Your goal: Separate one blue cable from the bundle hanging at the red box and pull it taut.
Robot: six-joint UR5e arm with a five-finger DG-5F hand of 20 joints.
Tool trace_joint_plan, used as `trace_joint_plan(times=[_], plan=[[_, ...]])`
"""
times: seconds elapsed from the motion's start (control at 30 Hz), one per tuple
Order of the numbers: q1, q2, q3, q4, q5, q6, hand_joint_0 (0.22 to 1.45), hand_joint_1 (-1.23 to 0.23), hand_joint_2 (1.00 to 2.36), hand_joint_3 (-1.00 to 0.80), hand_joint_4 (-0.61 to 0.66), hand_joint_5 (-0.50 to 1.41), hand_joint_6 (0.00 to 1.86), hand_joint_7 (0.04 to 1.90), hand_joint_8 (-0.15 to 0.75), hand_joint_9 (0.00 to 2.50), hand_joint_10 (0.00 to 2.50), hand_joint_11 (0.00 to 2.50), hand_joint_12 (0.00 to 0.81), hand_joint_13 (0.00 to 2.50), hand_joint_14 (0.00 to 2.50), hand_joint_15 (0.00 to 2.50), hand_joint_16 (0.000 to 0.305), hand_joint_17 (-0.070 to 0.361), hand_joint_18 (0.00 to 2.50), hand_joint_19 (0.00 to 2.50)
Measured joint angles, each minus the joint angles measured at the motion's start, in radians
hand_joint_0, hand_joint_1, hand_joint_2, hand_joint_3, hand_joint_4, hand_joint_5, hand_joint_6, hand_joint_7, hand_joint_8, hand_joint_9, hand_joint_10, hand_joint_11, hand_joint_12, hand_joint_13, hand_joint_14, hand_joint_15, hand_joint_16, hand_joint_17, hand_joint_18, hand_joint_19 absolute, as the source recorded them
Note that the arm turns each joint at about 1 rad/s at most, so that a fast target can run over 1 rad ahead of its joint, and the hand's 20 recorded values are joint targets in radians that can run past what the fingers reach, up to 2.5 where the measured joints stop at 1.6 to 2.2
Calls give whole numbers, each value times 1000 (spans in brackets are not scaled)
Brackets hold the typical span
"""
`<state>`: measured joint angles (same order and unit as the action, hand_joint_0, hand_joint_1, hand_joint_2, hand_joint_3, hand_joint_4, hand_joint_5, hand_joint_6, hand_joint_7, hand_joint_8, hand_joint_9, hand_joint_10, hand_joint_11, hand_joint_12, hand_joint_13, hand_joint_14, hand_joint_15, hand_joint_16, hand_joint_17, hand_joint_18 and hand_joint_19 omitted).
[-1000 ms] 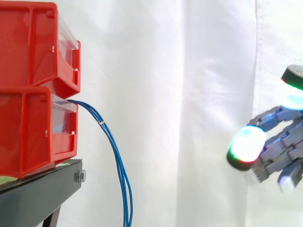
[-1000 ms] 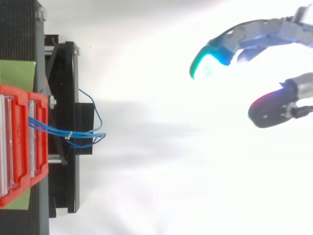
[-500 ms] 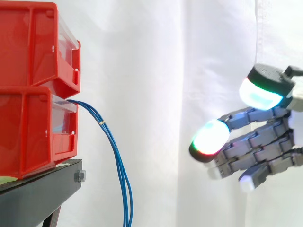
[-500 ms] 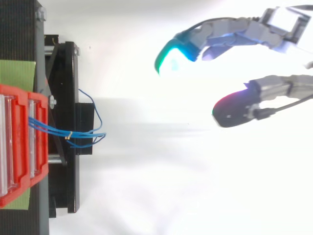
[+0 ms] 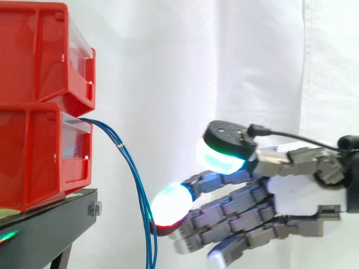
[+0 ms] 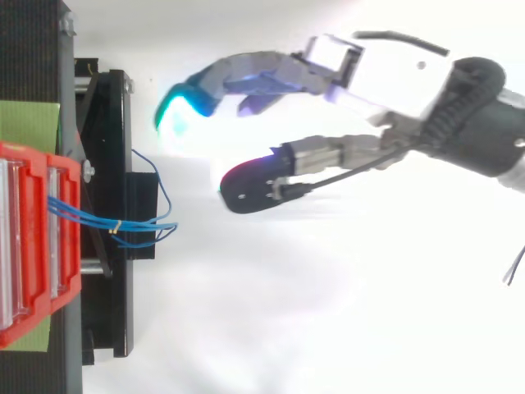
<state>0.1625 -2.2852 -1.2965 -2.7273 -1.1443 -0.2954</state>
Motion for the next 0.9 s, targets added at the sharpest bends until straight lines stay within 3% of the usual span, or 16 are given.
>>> trace_joint_plan(times=[0.13, 0.33, 0.6, 0.9], plan=[[3, -44, 47, 3, -10, 5, 547, -515, 1000, -500, 177, -206, 503, 794, 185, 416, 3, 57, 314, 257, 3, 76, 44, 99, 406, 602], [10, -82, 60, 53, -18, 8, 519, -482, 1000, -500, 184, -204, 503, 802, 195, 426, 0, 55, 323, 264, 1, 66, 46, 102, 418, 596], [24, -89, 61, 62, -24, 10, 487, -520, 1000, -500, 222, -194, 503, 816, 238, 549, 4, 123, 340, 395, 5, 123, 48, 108, 533, 586], [29, -89, 66, 72, -60, 43, 508, -557, 1000, -500, 220, -191, 503, 815, 234, 568, 7, 152, 328, 424, 6, 145, 45, 102, 543, 598]])
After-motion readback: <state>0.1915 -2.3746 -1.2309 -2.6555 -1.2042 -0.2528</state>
